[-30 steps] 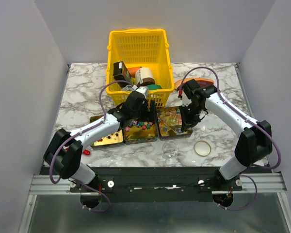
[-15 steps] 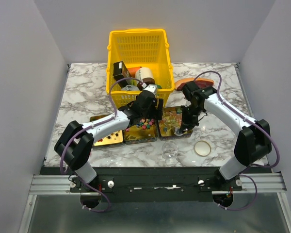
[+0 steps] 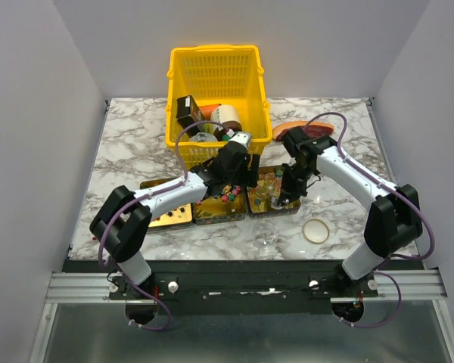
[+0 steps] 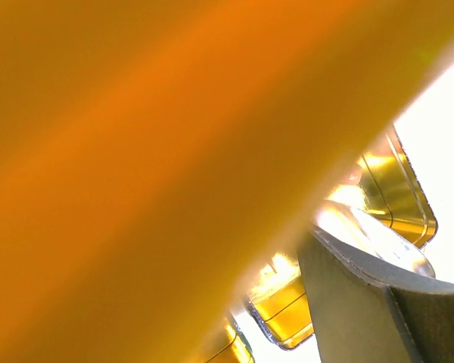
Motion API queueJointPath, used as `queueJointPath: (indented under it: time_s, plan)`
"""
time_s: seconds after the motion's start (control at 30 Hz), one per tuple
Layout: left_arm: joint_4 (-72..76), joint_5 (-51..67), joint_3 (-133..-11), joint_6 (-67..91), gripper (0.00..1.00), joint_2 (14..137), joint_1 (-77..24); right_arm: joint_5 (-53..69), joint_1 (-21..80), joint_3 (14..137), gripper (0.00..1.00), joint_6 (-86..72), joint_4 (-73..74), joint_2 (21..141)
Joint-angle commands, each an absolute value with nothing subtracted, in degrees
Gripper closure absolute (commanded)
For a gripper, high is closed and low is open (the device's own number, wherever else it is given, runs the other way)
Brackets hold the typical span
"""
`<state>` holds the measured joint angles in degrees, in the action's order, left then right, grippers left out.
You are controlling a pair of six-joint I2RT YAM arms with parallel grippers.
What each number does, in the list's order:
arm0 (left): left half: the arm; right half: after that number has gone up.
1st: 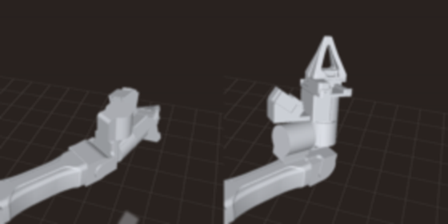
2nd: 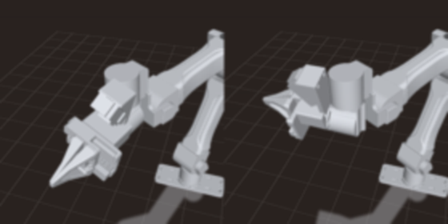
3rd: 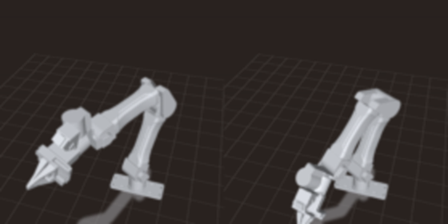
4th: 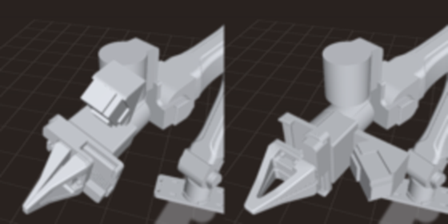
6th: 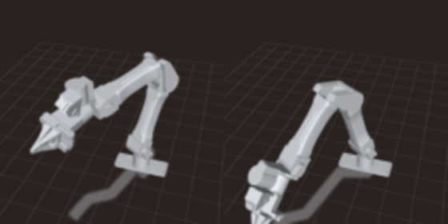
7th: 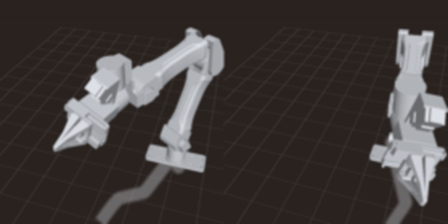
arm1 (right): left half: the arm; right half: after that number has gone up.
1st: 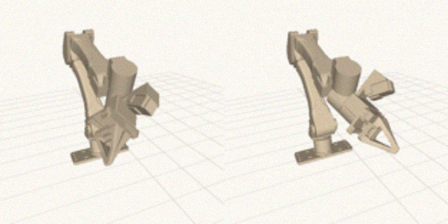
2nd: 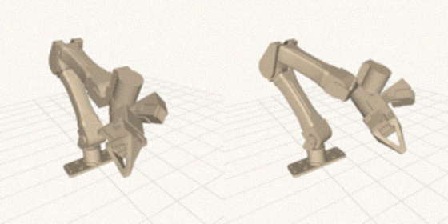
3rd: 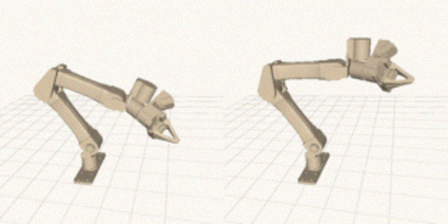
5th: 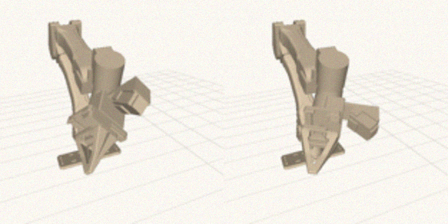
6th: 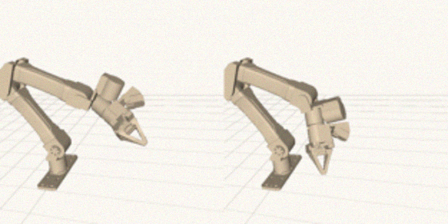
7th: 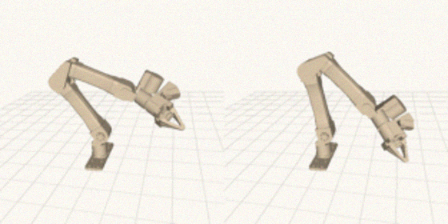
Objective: Pack the candies
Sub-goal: Scoop the fake candies from the storage box.
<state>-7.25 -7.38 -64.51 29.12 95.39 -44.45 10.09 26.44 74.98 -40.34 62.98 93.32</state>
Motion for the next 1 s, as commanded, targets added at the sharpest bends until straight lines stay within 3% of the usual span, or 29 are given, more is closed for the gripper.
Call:
queueJointPath:
  time_s: [0.0,0.43,0.97]
  plan:
    - [-20.74,-7.20,-59.42,31.55,0.09,98.35,-45.00,2.29,26.28,71.72,0.99,-43.41,59.68,95.98]
    - [-19.33,-9.23,-56.25,30.15,0.05,93.16,-47.64,-5.62,28.03,71.54,0.99,-46.67,56.87,94.75]
    - [-21.97,-0.09,-58.27,29.44,0.06,100.28,-47.72,-6.15,30.41,65.84,0.99,-47.37,48.53,99.40]
